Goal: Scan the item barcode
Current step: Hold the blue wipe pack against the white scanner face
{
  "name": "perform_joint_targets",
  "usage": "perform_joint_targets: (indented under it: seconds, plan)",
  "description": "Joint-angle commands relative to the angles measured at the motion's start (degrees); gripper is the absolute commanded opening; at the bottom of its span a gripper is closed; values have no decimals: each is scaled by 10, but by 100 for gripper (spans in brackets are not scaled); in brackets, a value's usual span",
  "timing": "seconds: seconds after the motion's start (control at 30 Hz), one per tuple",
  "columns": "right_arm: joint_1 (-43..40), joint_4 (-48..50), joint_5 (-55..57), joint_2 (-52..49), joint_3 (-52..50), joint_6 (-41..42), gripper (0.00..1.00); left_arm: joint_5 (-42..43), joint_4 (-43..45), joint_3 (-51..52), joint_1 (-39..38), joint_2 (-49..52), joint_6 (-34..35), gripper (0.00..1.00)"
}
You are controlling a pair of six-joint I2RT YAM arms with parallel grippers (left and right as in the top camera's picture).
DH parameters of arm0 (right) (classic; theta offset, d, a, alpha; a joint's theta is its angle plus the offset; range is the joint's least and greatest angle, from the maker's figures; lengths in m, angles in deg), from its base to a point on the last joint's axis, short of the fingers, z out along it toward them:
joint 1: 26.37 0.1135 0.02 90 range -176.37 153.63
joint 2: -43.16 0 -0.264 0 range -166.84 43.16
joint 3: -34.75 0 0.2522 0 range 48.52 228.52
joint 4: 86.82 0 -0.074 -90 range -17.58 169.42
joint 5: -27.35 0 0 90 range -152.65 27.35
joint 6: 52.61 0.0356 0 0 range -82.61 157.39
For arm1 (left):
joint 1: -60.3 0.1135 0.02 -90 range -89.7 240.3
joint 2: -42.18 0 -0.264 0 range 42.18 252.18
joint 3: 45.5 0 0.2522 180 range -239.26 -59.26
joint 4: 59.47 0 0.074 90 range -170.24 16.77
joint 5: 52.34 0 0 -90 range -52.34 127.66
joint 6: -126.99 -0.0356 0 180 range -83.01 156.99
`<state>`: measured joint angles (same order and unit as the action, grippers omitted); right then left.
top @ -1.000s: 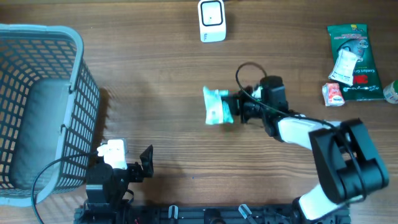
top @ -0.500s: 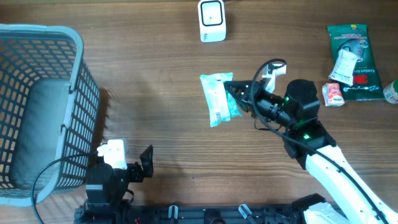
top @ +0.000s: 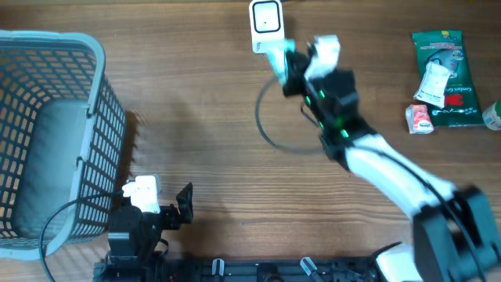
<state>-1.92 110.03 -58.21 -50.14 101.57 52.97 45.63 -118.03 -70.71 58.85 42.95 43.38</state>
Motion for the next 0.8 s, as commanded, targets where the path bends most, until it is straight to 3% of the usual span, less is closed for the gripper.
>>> perform_joint_targets:
  seconds: [0.0,0.17,0.37,0.67,0.77]
  plan:
    - [0,7,156,-102,143,-130,5,-1,1,3,-2,-4,5,100]
    - [2,19,239,-256,304,-262,4,-1,1,3,-2,-4,5,100]
    - [9,71,257,-348,365,-259,5,-1,1,3,-2,-4,5,100]
    - [49,101,230,-393,401,-261,5,-1,1,3,-2,-4,5,100]
    - [67,103,278,-386,412,-261,4,-1,2,3,-2,-4,5,100]
